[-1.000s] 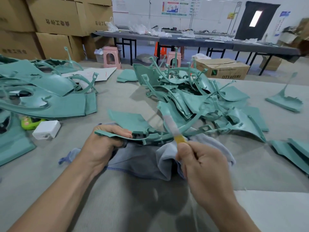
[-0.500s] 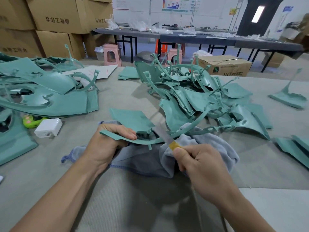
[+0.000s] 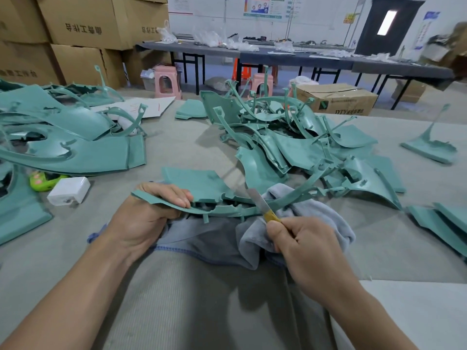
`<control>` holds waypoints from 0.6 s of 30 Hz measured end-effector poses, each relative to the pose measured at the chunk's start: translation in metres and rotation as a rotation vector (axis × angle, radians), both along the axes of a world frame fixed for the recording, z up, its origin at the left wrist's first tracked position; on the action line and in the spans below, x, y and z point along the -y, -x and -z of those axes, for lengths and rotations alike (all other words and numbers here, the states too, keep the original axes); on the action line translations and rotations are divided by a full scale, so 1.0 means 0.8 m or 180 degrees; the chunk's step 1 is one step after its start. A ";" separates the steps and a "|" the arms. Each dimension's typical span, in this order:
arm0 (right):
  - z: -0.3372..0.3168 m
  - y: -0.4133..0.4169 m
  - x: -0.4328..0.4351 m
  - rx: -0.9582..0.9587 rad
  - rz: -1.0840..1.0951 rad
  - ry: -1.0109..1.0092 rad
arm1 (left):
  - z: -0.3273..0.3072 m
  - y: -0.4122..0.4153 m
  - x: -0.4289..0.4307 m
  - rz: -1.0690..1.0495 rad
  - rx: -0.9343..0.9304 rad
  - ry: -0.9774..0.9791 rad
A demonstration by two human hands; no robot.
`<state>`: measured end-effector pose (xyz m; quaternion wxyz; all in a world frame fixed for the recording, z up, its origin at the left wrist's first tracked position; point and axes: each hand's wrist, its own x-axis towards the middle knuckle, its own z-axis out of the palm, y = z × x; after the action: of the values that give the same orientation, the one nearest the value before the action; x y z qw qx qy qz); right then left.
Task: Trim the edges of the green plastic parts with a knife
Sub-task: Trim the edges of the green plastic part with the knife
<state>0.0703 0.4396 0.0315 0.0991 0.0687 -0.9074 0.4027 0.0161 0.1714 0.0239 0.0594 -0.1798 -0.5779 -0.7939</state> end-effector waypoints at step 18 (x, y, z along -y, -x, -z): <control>-0.014 -0.007 0.003 -0.0265 0.0379 -0.1468 | -0.001 0.000 -0.007 -0.0348 -0.0070 0.0395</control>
<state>0.0762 0.4375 0.0426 0.1418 0.0524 -0.9729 0.1751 0.0160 0.1772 0.0244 0.0979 -0.1600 -0.6342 -0.7501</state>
